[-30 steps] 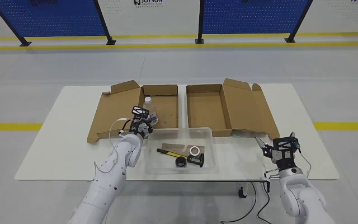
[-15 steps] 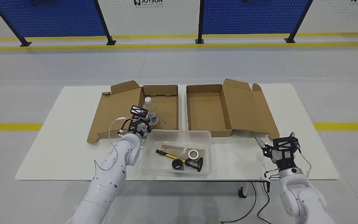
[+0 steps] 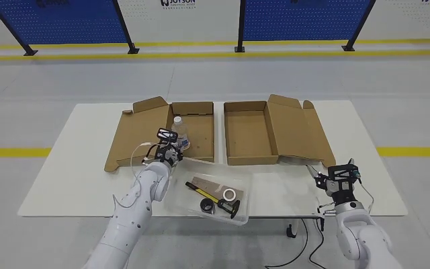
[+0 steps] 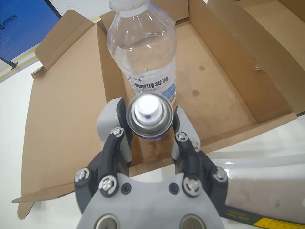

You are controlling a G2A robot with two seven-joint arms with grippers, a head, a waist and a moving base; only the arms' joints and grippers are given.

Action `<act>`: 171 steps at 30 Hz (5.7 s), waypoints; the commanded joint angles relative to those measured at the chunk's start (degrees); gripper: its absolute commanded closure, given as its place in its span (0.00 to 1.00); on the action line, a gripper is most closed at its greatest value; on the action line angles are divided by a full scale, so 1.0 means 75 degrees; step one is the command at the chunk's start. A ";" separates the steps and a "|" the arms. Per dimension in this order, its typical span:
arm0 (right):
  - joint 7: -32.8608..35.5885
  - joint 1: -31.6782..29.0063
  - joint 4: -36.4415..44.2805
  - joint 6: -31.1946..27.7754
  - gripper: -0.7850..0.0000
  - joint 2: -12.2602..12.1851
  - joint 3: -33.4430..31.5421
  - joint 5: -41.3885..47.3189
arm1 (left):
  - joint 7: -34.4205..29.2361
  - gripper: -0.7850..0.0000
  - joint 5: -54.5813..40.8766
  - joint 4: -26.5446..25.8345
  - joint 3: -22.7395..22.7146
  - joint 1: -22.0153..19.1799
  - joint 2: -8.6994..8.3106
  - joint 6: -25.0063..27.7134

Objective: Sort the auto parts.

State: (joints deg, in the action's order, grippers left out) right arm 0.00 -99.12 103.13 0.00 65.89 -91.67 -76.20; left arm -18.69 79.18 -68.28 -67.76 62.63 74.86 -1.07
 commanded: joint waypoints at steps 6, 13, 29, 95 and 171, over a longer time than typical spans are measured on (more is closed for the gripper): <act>0.0000 0.0000 0.0000 0.0000 0.00 0.0000 0.0000 0.0000 | -0.0005 0.00 -0.0032 -0.0079 -0.0045 0.0009 0.0015 -0.0027; 0.0000 0.0000 0.0000 0.0000 0.00 0.0000 0.0000 0.0000 | 0.0144 0.00 -0.0143 -0.0257 -0.0157 0.0061 0.0025 -0.0087; 0.0000 0.0000 0.0000 0.0000 0.00 0.0000 0.0000 0.0000 | -0.0063 0.00 0.0092 -0.2820 -0.0796 0.1188 -0.0215 0.1317; 0.0000 0.0000 0.0000 0.0000 0.00 0.0000 0.0000 0.0000 | -0.4138 0.47 -0.0353 -0.3702 0.0725 0.1002 -0.0879 0.6698; 0.0000 0.0000 0.0000 0.0000 0.00 0.0000 0.0000 0.0000 | -0.1976 1.00 -0.1352 -0.4226 0.0842 0.1179 -0.1142 0.4173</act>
State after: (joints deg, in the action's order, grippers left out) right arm 0.00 -99.12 103.13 0.00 65.89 -91.67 -76.20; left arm -33.53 70.22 -99.16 -60.93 70.84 66.40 30.14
